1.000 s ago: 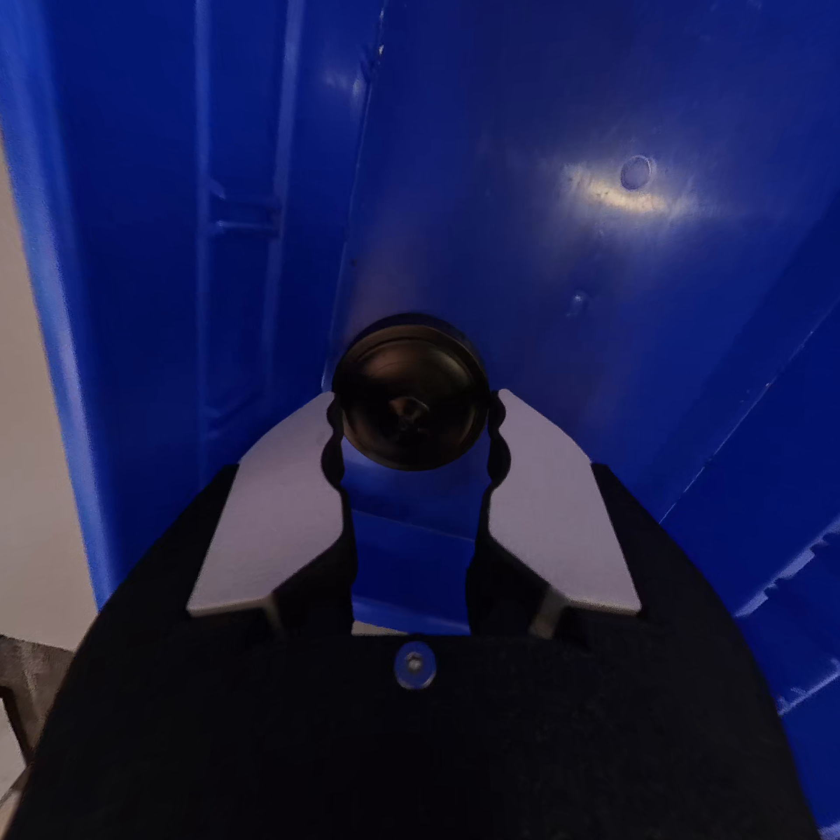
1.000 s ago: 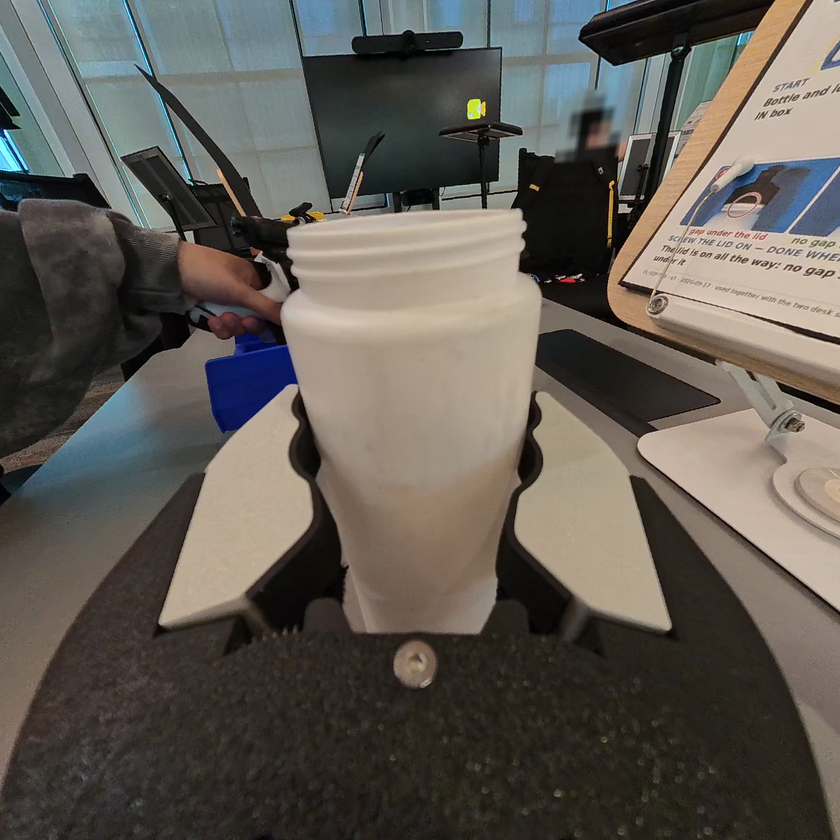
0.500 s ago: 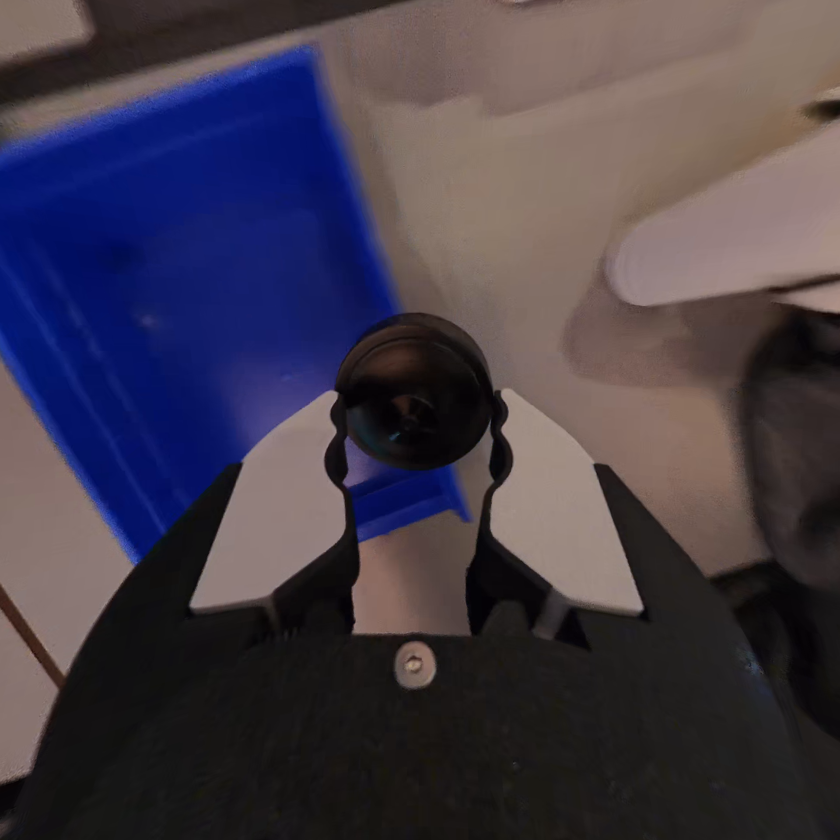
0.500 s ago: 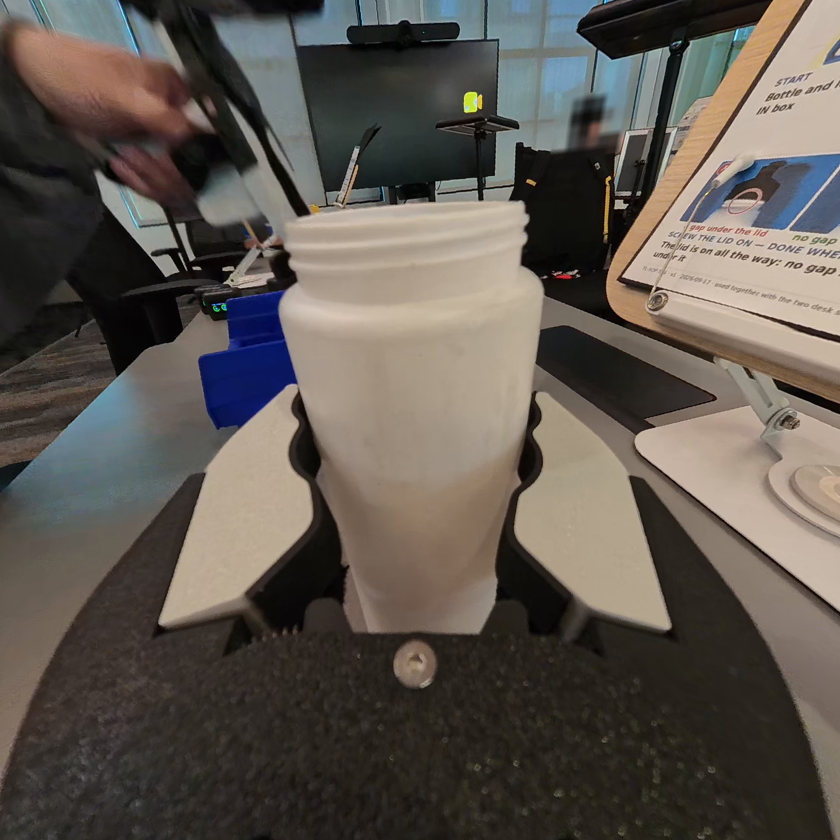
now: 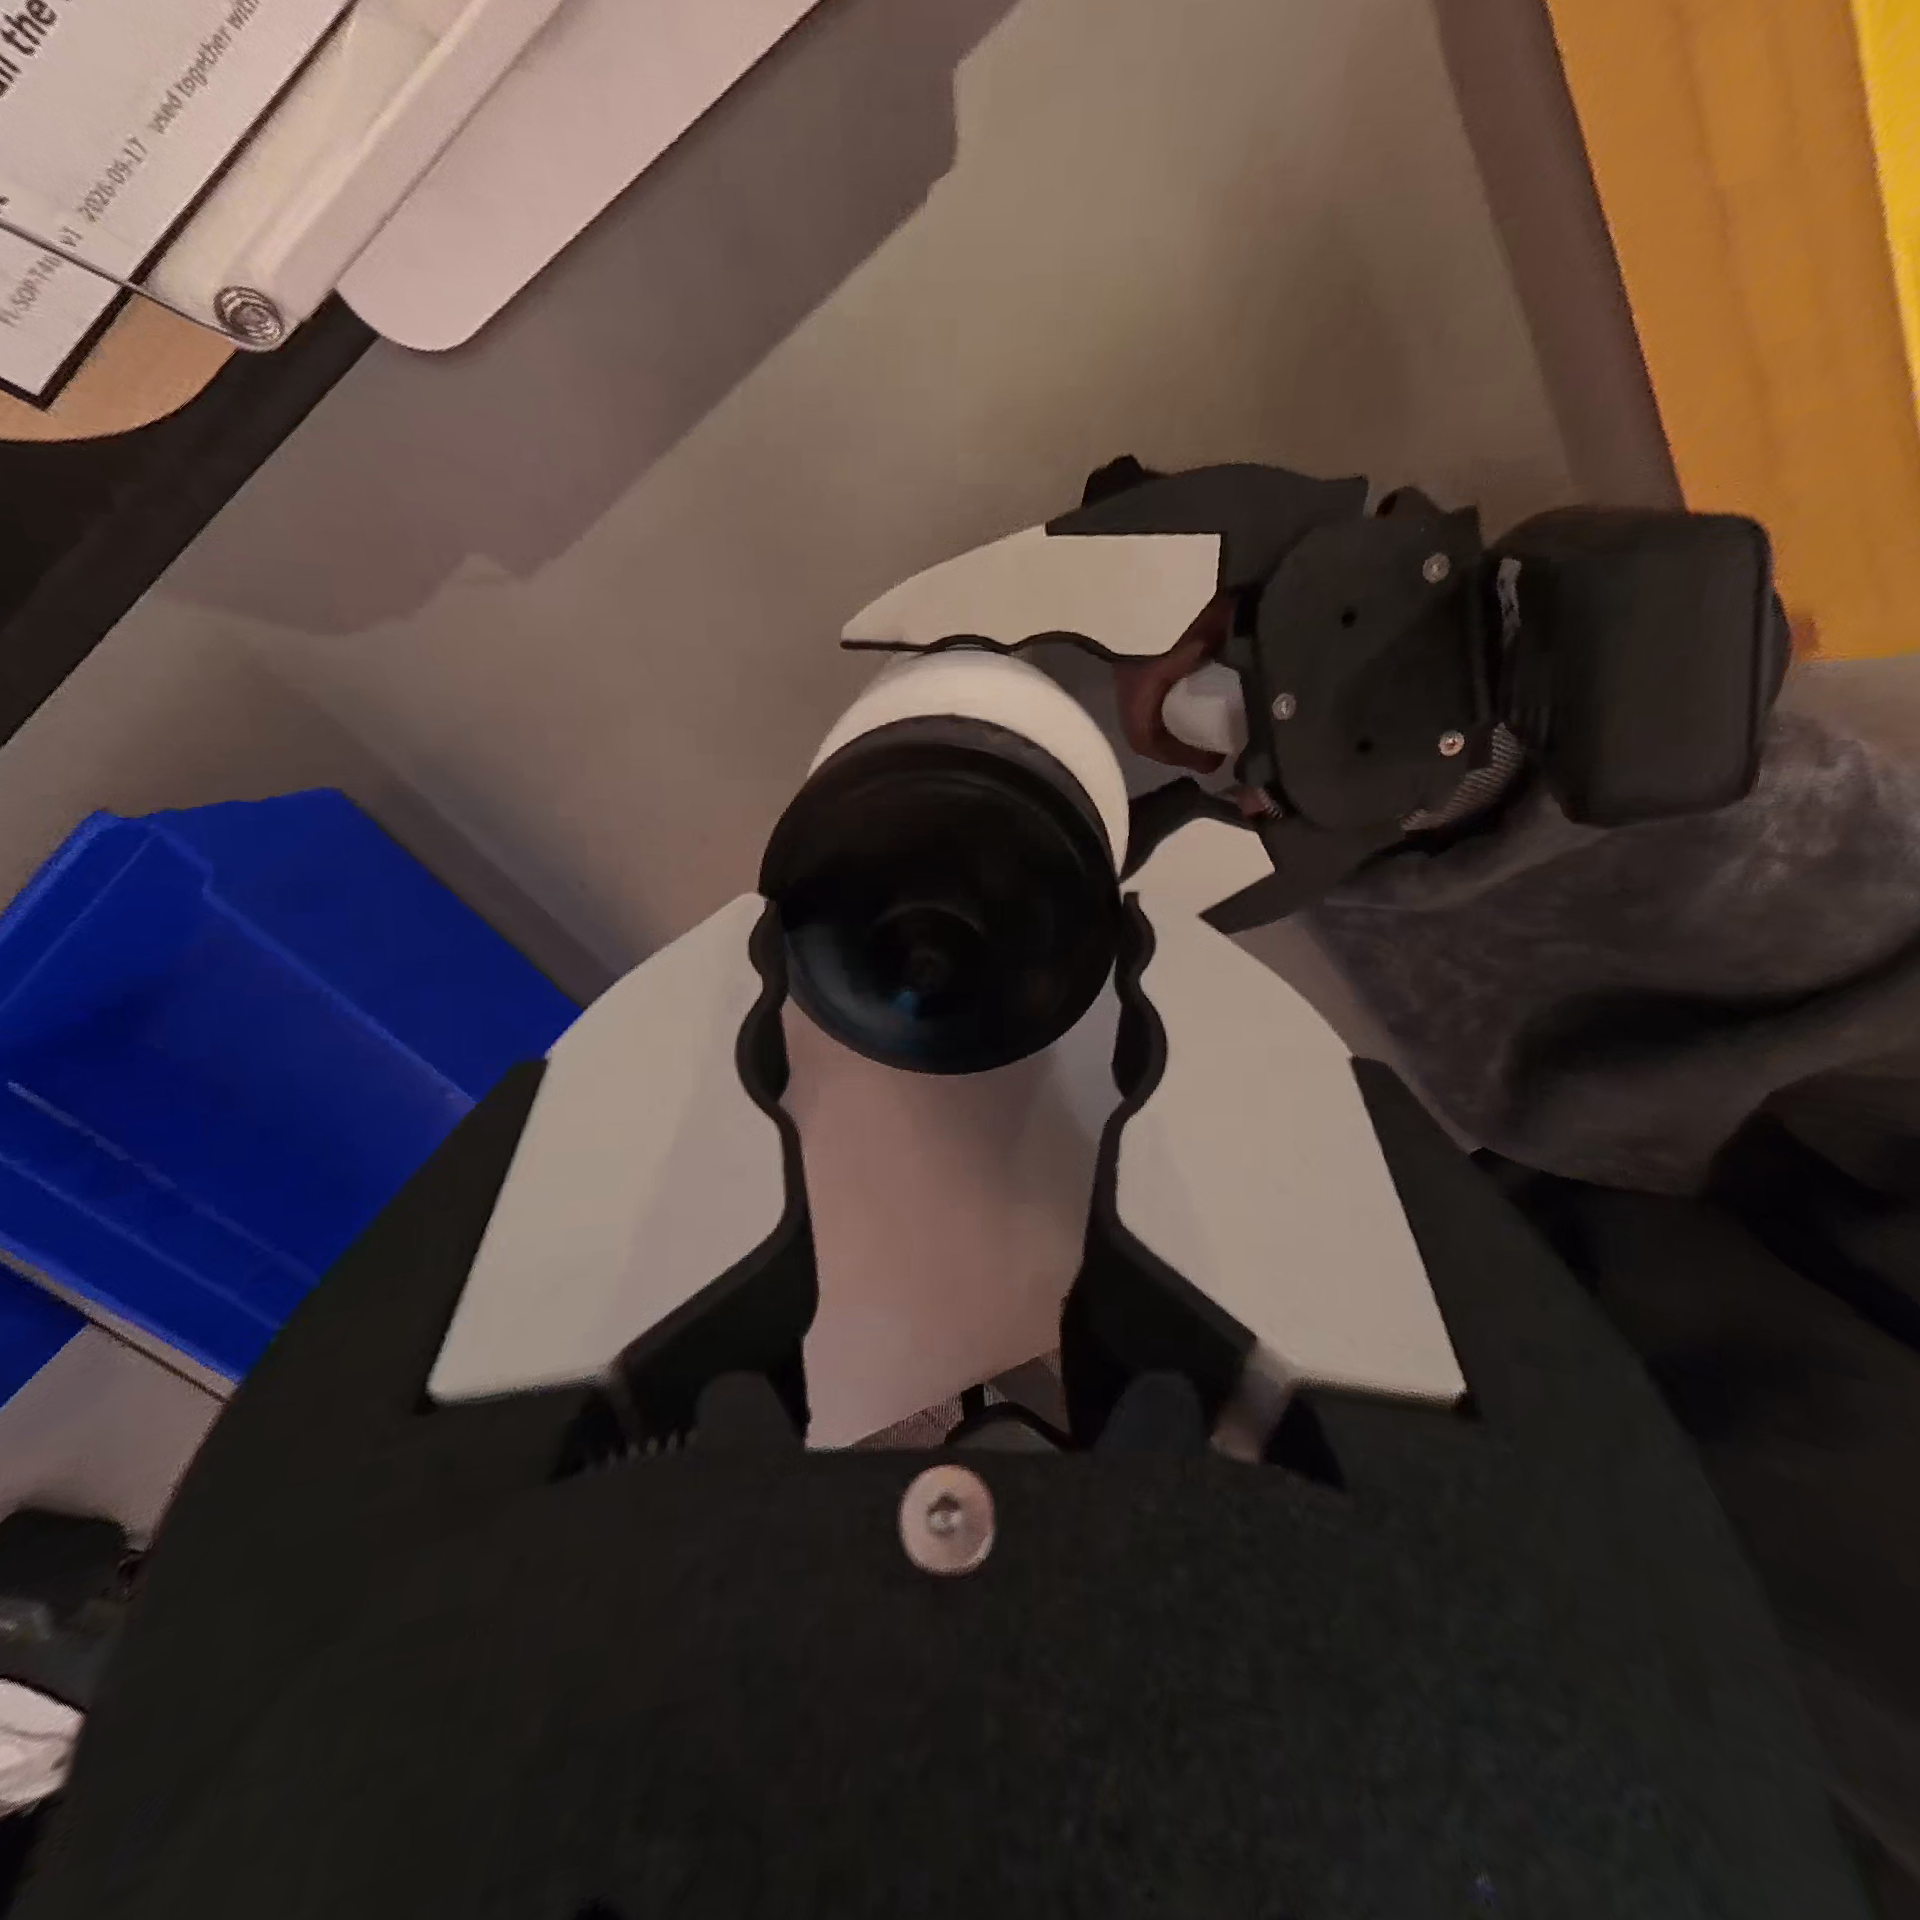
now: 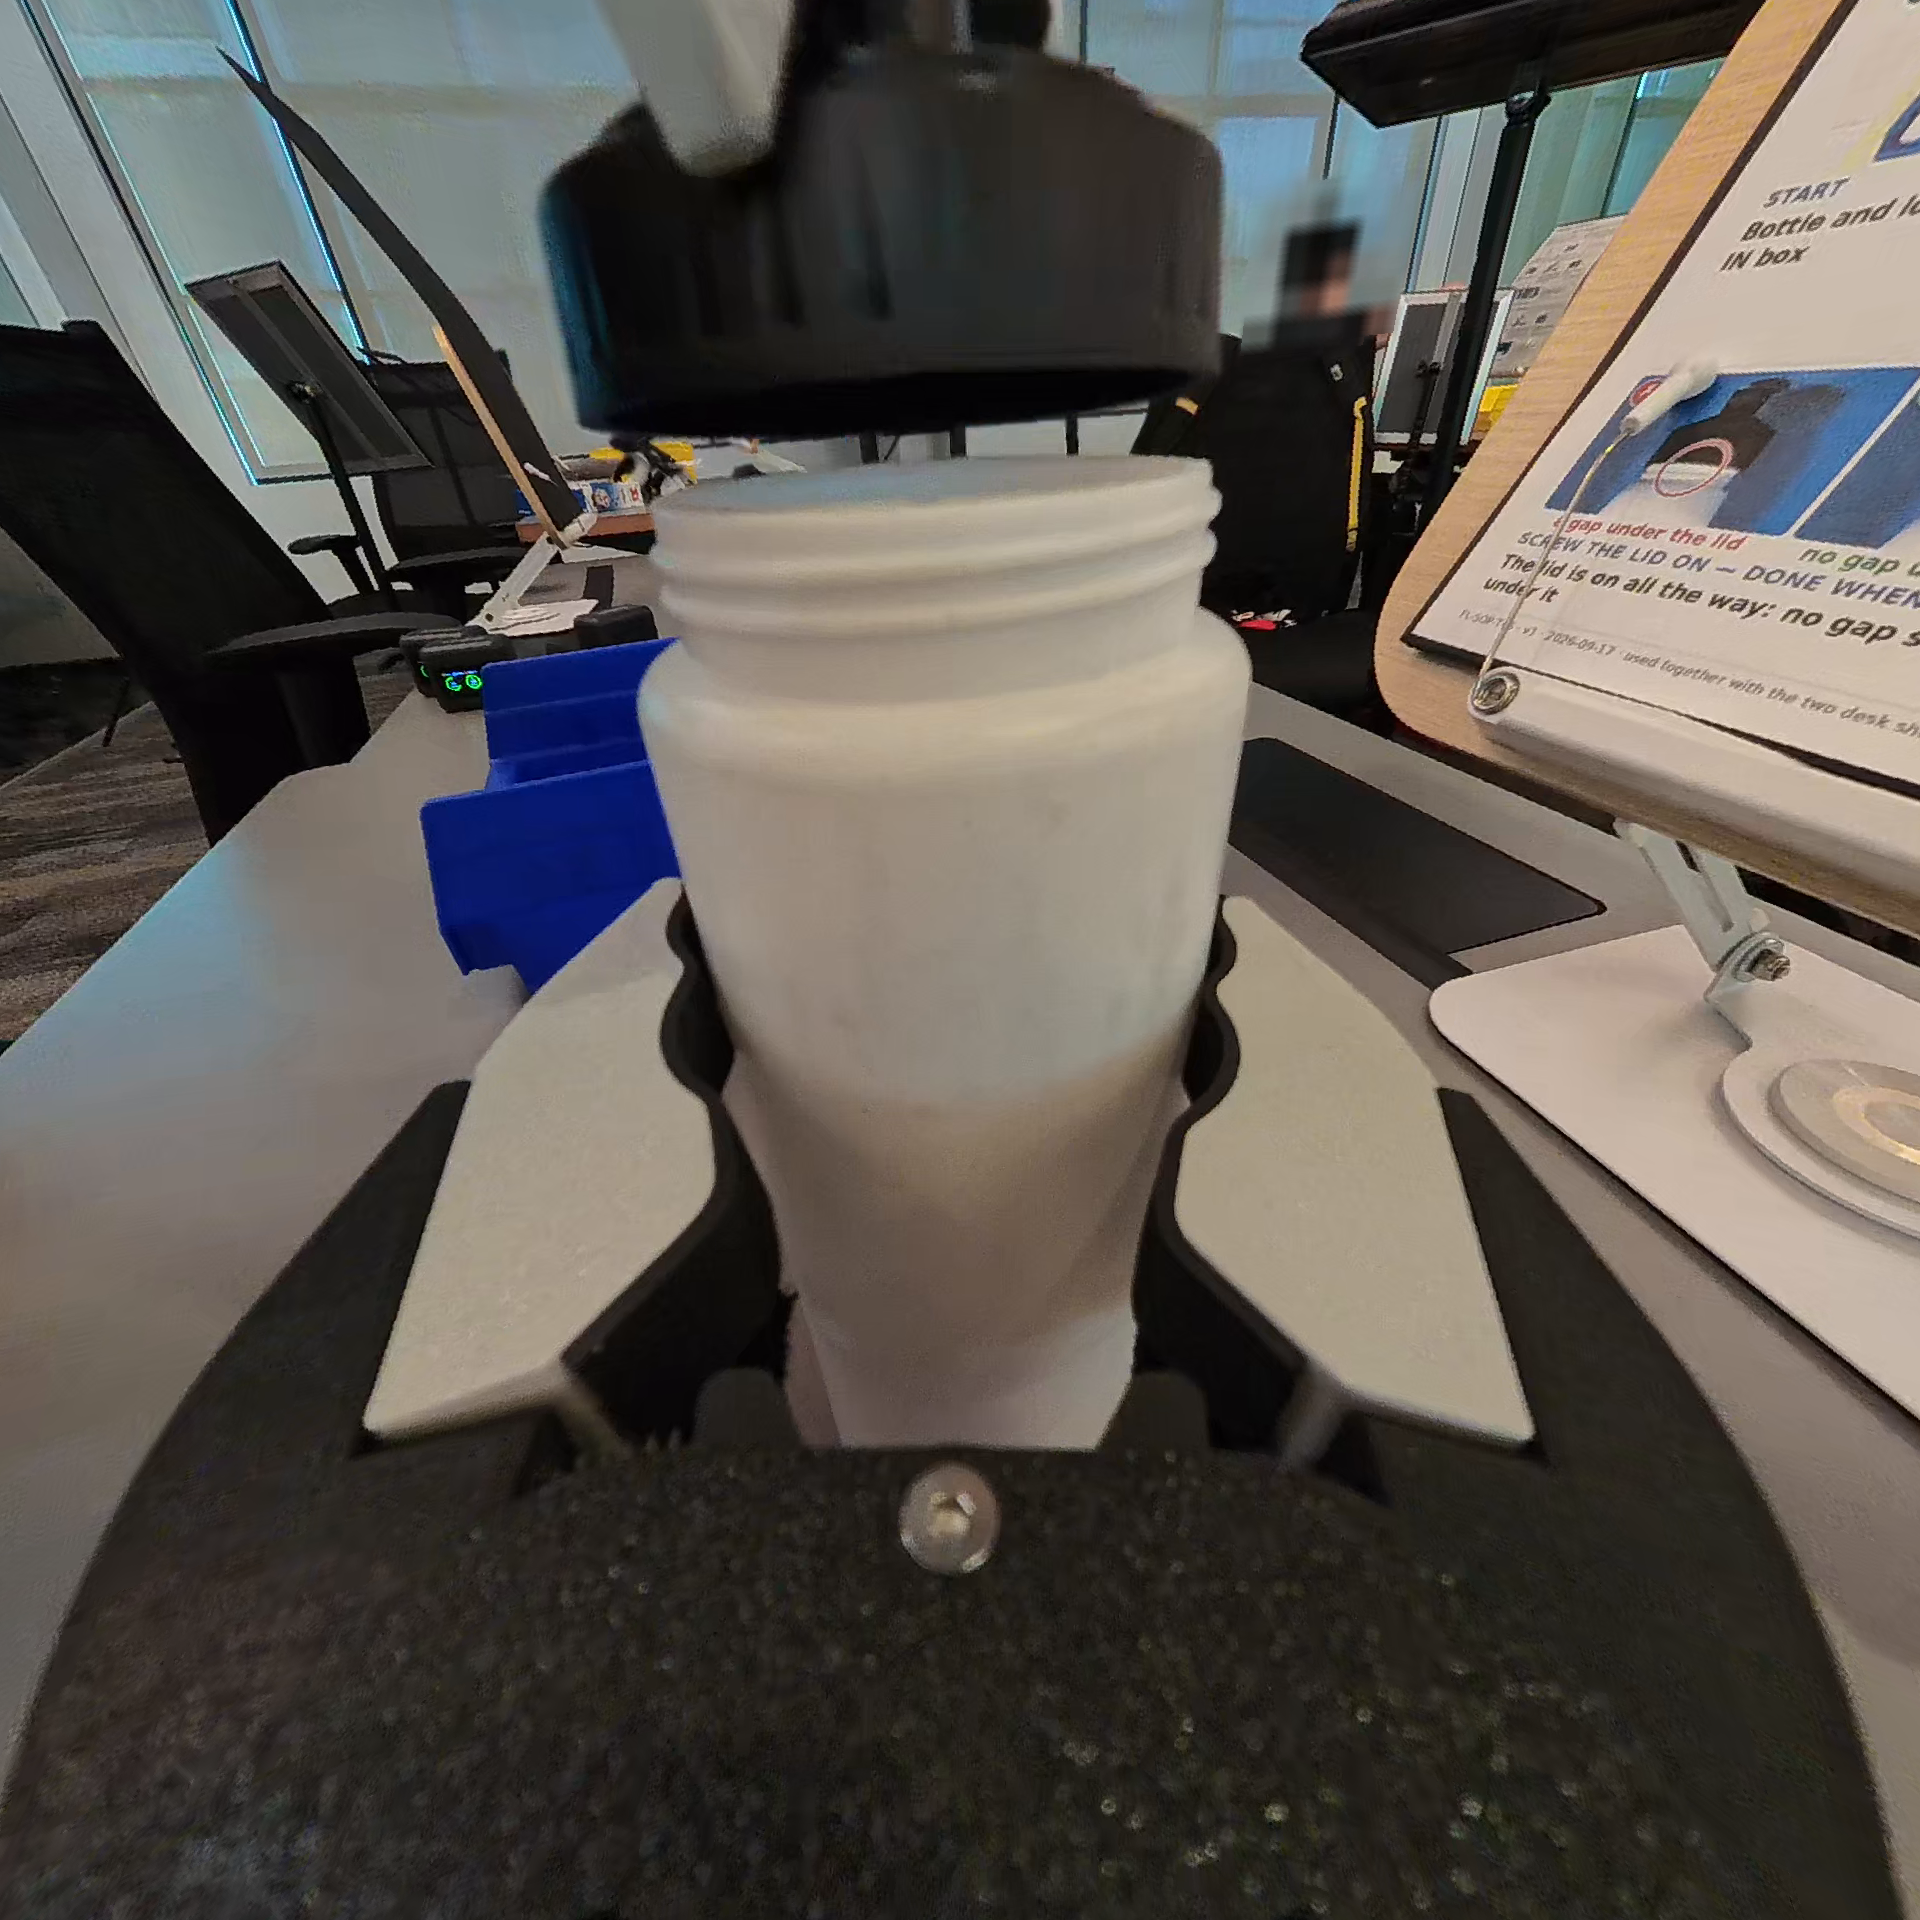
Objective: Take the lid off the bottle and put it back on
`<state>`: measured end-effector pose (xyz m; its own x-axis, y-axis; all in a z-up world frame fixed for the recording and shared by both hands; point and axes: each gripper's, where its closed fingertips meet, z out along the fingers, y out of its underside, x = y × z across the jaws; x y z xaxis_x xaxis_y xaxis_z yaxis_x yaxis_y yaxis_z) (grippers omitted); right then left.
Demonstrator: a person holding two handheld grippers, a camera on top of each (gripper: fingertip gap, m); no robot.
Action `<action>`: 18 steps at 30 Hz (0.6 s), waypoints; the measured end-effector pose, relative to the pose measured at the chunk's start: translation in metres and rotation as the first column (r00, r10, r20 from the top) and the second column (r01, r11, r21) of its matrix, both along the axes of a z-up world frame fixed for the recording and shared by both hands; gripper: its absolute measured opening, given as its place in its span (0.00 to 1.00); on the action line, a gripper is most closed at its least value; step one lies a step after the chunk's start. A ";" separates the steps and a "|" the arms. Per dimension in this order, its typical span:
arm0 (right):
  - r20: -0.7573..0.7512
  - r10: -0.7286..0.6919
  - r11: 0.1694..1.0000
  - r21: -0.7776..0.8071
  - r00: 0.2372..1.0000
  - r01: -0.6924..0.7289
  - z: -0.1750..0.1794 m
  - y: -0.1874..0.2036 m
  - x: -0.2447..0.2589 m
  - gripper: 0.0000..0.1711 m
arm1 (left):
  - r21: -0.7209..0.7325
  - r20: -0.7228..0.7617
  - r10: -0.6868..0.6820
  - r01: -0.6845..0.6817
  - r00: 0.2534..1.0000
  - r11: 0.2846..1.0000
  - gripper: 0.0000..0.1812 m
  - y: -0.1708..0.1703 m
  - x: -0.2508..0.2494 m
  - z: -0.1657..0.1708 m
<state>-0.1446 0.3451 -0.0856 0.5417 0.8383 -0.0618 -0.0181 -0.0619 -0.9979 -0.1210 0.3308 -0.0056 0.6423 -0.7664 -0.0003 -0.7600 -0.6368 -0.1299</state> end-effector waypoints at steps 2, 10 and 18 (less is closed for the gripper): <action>0.003 -0.001 1.000 0.000 1.000 0.001 0.000 0.000 0.000 0.51 | -0.022 -0.017 0.006 -0.006 1.000 1.000 0.33 -0.001 0.004 -0.005; 0.008 -0.001 1.000 -0.003 1.000 0.001 0.000 0.001 0.000 0.51 | 0.024 -0.050 -0.012 0.013 0.999 1.000 0.33 0.001 0.006 -0.010; 0.003 -0.004 1.000 -0.006 1.000 0.004 0.000 0.001 0.000 0.51 | 0.085 -0.017 -0.239 0.240 0.971 0.967 0.34 -0.001 0.005 -0.011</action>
